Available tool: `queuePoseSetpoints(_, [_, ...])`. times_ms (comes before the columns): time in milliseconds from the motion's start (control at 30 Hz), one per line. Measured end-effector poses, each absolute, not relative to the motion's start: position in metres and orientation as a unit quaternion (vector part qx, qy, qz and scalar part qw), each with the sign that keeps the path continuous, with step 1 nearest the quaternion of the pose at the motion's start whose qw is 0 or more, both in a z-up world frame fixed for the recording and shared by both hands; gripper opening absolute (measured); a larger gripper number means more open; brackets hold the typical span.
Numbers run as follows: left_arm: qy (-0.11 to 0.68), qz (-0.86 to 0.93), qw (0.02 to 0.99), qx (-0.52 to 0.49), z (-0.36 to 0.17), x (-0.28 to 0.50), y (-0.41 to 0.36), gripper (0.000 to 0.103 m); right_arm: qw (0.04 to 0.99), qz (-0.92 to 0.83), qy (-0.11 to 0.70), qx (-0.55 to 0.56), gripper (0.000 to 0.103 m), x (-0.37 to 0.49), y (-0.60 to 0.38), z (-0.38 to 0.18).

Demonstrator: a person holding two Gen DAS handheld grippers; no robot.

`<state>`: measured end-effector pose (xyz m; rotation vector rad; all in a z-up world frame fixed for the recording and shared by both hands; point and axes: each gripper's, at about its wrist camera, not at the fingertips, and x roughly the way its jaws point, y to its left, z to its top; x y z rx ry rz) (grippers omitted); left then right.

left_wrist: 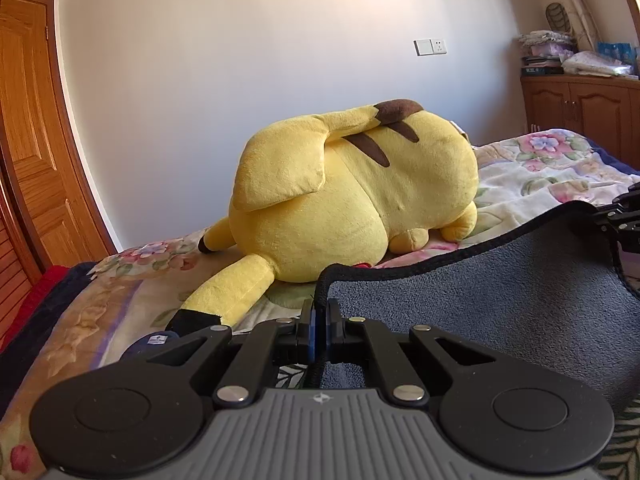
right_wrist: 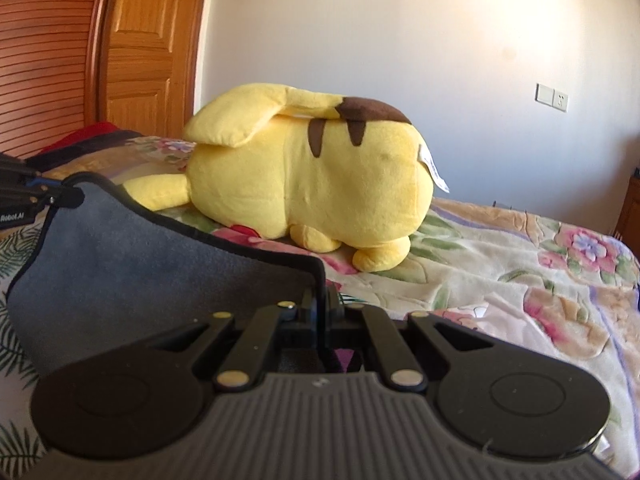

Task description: Fold towel

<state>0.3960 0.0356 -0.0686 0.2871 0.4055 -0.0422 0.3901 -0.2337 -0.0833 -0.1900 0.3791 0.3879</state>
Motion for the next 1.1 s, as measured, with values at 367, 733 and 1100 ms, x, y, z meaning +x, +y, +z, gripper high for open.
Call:
queuePoseSetpoints(367, [0.236, -0.009, 0.961, 0.143, -0.096, 0.421, 0.03, 0.0, 0.957, 0.181, 0.205, -0.098, 0.004, 0.409, -0.231, -0.111])
queuePoseSetpoints(733, [0.263, 0.005, 0.955, 0.137, -0.114, 0.424, 0.033, 0.038, 0.95, 0.167, 0.241, -0.111, 0.055, 0.417, -0.227, -0.127])
queuePoseSetpoints(1100, [0.275, -0.016, 0.953, 0.129, -0.099, 0.395, 0.029, 0.039, 0.95, 0.174, 0.245, -0.088, 0.055, 0.396, -0.235, -0.11])
